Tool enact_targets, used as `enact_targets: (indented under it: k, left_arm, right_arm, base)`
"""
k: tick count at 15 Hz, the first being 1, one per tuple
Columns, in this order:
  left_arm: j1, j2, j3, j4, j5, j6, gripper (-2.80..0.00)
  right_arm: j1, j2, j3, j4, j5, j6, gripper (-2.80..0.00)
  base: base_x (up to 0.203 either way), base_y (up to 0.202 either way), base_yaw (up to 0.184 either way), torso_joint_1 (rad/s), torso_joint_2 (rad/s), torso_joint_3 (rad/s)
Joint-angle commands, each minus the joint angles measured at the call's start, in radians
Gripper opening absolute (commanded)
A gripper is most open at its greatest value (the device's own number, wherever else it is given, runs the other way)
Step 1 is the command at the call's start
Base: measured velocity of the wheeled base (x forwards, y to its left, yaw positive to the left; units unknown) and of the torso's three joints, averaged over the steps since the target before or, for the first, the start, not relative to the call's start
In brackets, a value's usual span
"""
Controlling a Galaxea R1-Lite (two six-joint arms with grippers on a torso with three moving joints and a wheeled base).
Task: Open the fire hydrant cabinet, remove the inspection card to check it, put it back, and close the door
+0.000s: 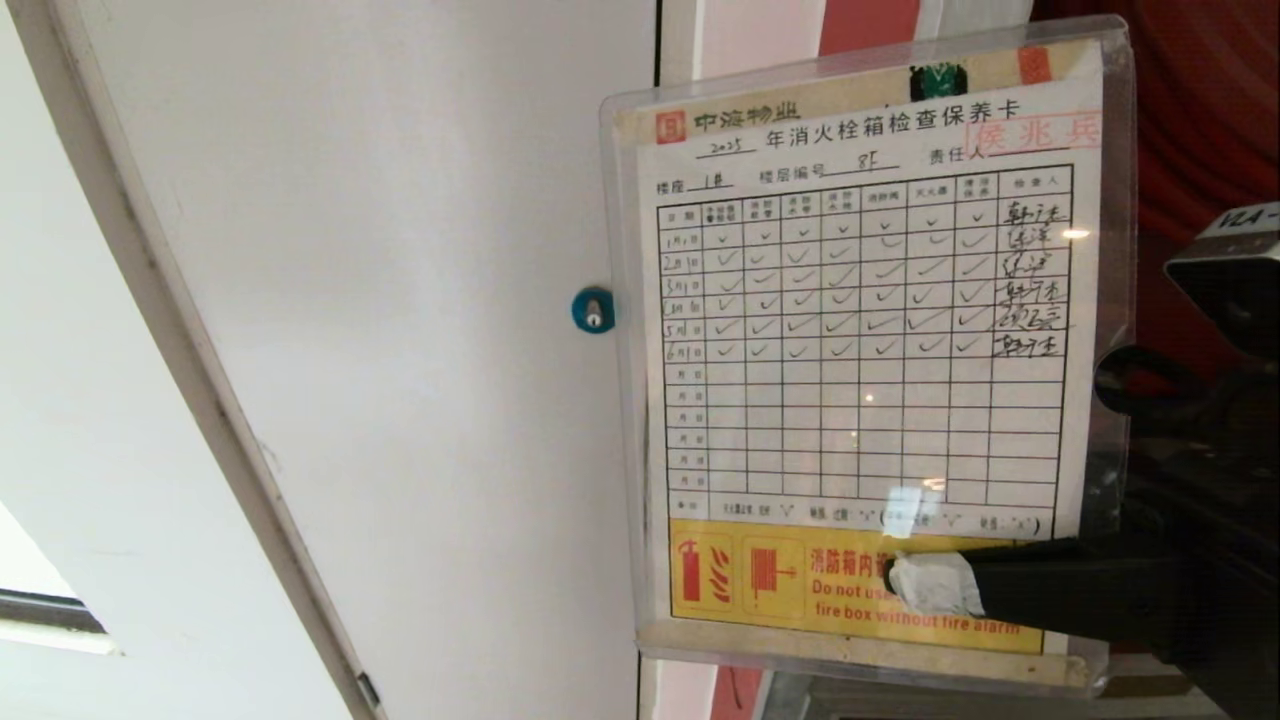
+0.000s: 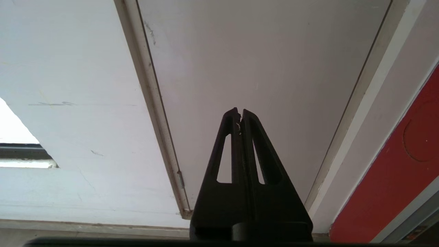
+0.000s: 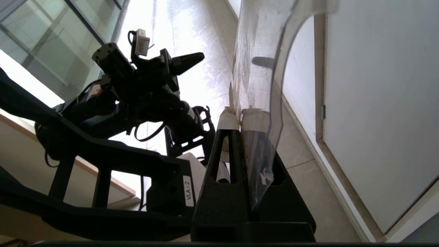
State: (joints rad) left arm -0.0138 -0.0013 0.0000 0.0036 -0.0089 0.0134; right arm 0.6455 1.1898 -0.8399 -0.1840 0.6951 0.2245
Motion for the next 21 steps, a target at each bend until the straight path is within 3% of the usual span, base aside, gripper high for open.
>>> enact_targets:
  k: [1, 19, 21]
  left_arm:
    - [0.000, 0.001, 0.000, 0.000, 0.000, 0.000, -2.80]
    - [0.000, 0.001, 0.000, 0.001, 0.000, 0.000, -2.80]
    - [0.000, 0.001, 0.000, 0.001, 0.000, 0.000, -2.80]
  right_arm:
    - [0.000, -0.015, 0.005, 0.000, 0.004, 0.001, -2.80]
    - [0.062, -0.169, 0.052, 0.067, 0.011, -0.012, -2.80]
    - [0.065, -0.177, 0.044, 0.118, 0.012, -0.049, -2.80]
  base:
    - [0.000, 0.000, 0.000, 0.000, 0.00, 0.000]
    - [0.000, 0.000, 0.000, 0.000, 0.00, 0.000]
    - [0.000, 0.000, 0.000, 0.000, 0.00, 0.000]
